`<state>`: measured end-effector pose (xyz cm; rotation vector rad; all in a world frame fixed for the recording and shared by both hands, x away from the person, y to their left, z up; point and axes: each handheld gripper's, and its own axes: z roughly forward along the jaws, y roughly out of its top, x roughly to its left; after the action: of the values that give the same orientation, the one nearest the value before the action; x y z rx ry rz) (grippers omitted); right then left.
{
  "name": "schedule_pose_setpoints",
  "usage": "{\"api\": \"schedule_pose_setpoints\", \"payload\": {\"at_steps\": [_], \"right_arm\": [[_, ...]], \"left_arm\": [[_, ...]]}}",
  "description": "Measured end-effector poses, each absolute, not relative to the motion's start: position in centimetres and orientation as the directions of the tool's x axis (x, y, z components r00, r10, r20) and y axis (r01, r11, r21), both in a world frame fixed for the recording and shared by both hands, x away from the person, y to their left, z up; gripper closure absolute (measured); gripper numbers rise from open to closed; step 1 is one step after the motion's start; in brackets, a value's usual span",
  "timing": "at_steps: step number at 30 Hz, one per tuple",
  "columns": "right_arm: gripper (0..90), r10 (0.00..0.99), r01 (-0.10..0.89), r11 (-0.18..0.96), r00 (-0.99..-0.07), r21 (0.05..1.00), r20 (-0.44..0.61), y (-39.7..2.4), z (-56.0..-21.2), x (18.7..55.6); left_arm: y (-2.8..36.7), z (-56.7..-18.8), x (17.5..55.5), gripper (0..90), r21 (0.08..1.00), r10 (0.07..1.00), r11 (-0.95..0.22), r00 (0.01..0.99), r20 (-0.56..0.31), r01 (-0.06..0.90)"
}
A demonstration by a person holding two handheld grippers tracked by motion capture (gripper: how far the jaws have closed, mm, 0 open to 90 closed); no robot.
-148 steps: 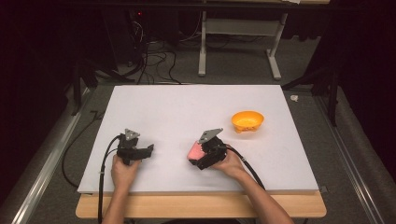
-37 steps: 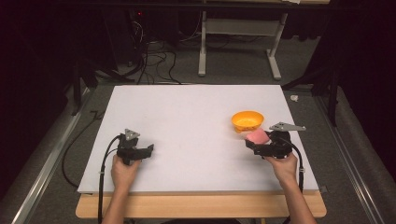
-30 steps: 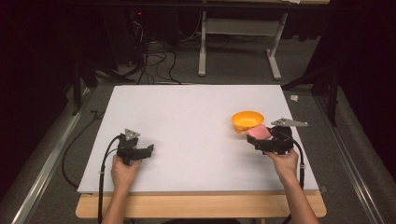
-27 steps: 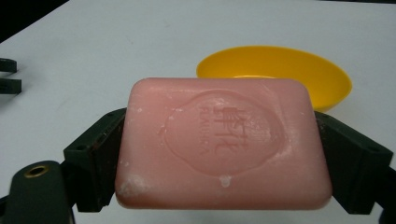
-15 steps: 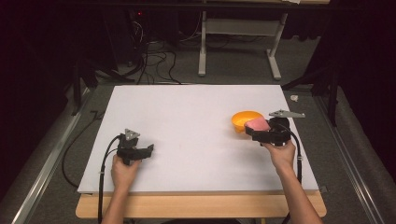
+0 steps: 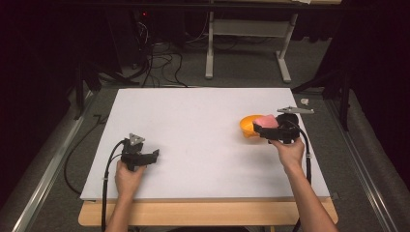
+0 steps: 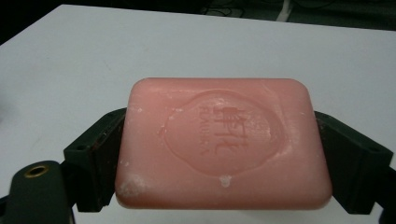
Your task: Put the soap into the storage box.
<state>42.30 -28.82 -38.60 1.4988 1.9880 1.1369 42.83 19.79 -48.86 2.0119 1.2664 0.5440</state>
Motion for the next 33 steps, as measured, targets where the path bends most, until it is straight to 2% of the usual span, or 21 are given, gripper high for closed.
{"api": "schedule_pose_setpoints", "payload": {"at_steps": [22,33], "right_arm": [[13.5,0.959,0.699,0.076,-0.247,0.711,0.14,-27.6,-38.4,46.5],[13.5,0.971,0.746,0.055,-0.194,0.663,0.138,-27.4,-39.8,48.0]], "left_arm": [[19.8,-48.8,42.8,20.4,0.735,0.898,-0.29,0.439,-0.011,0.612],[19.8,-48.9,42.8,20.4,0.737,0.899,-0.289,0.438,-0.011,0.611]]}}
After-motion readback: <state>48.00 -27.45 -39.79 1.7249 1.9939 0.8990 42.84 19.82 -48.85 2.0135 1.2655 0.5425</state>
